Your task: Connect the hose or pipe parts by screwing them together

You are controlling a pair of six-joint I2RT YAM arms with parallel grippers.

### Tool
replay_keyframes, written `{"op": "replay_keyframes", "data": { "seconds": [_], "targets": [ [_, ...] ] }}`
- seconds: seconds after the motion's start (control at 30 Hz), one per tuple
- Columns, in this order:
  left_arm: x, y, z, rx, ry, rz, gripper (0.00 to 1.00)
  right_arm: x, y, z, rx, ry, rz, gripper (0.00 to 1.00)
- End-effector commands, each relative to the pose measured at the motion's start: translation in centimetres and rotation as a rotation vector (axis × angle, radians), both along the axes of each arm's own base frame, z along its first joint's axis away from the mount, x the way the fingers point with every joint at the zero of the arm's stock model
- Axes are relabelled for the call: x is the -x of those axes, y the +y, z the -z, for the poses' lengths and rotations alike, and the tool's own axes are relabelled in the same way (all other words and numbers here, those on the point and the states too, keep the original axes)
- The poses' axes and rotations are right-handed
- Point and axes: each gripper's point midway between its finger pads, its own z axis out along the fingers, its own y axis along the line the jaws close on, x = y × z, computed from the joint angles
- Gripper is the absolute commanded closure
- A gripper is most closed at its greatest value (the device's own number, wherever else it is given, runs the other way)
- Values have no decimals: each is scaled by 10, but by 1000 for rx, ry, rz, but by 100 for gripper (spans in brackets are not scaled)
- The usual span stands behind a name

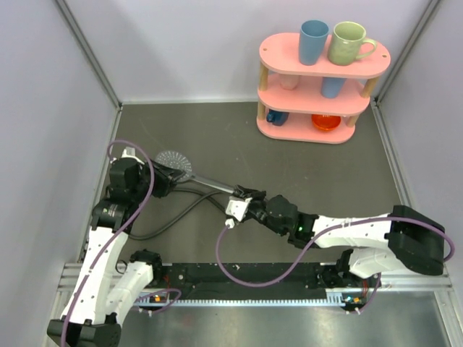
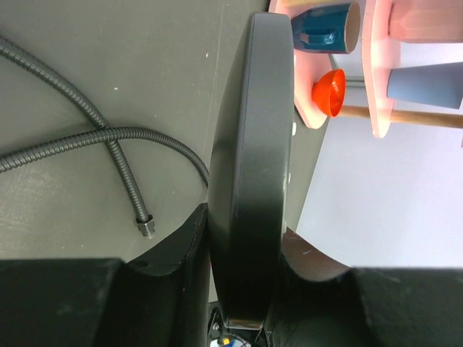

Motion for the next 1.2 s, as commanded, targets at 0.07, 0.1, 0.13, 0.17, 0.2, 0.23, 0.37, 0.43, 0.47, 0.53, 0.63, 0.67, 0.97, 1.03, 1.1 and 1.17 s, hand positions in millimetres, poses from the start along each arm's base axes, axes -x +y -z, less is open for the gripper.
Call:
{"op": "replay_keyframes", "data": {
  "seconds": [0.07,0.1,0.13,0.17,0.2,0.23,0.37,0.43,0.47,0.53,0.63,0.67,0.97,1.03,1.1,1.17],
  "targets": [
    [-1,1,-39,-37,-186,27,100,4,23,-45,-101,13,-35,100],
    [-3,1,-45,-61,-240,46,100,5,24,-45,-104,30,-47,100],
    [-3,-3,-42,-84,-279,84,100,16,30,-39,-99,88,-105,100],
    [-7,-6,-67,-113,-447,119,100,12,30,-43,-116,126,-121,100],
    [-6,-12,-76,-115,-537,159,100,16,32,-44,-134,176,-159,100],
    [-2,-24,-57,-98,-571,240,100,19,33,-43,-176,279,-191,100],
    [25,-42,-88,18,-978,341,100,21,26,-53,-275,515,-373,100],
    [28,-46,-77,7,-1021,383,100,38,22,-57,-286,681,-540,100],
    [27,-47,-72,-2,-1011,393,100,33,18,-54,-288,721,-545,100],
    [27,-50,-65,-19,-1029,415,100,46,14,-56,-272,785,-645,100],
    [28,-50,-59,-20,-1057,420,100,47,9,-57,-285,868,-681,100],
    [26,-49,-57,-22,-1055,405,100,45,8,-57,-293,882,-682,100],
    [-1,-32,-31,-16,-761,253,100,36,-4,-43,-321,893,-565,45],
    [-4,-26,-46,-39,-722,217,100,28,-10,-32,-332,859,-483,35],
    [-4,-20,-48,-52,-644,183,100,18,-17,-37,-364,793,-408,30],
    [-8,-8,-52,-52,-598,95,100,13,-21,-39,-368,718,-362,26]
  ]
}}
